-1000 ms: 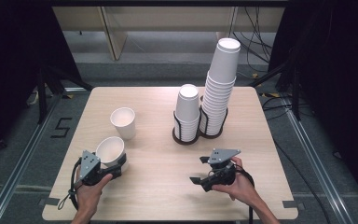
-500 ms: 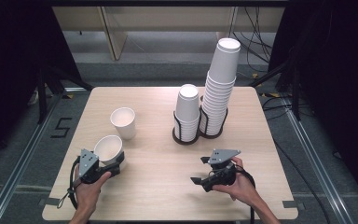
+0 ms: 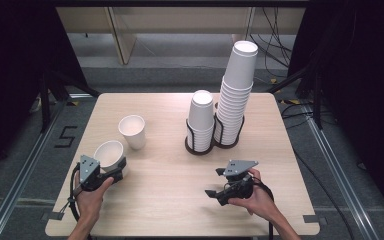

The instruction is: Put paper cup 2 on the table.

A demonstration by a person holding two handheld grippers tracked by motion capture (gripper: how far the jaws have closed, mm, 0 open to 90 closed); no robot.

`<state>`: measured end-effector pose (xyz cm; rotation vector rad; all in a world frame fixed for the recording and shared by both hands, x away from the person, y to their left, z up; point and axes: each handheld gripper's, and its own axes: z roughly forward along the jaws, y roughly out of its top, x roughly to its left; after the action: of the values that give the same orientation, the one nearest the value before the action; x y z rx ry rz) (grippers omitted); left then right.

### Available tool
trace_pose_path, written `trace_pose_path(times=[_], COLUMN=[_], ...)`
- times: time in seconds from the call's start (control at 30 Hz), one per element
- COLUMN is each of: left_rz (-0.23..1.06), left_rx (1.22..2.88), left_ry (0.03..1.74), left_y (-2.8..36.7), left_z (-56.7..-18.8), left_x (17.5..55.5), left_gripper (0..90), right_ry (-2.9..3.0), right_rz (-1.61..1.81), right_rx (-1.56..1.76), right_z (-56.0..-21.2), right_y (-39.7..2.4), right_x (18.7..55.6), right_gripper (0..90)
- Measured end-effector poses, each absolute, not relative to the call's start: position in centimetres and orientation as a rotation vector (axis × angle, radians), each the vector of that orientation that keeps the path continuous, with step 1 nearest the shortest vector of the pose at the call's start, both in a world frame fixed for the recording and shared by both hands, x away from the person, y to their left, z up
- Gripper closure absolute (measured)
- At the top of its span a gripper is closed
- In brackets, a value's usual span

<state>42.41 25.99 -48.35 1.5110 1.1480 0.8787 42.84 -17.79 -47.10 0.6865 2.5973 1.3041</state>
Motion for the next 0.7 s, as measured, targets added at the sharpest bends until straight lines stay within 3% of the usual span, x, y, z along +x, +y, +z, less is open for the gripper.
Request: trace_pose_path(times=[0.7], left_rz=[0.957], left_rx=[1.512], left_ry=[1.249], left_y=[28.8], left_z=[-48.7], left_x=[47.9], left_gripper=[15.1], right_ry=[2.582], right_rz=[1.294], right_rx=[0.674], right_z=[-47.3], right_y=[-18.2], right_x=[42.9], right_gripper=[16.5])
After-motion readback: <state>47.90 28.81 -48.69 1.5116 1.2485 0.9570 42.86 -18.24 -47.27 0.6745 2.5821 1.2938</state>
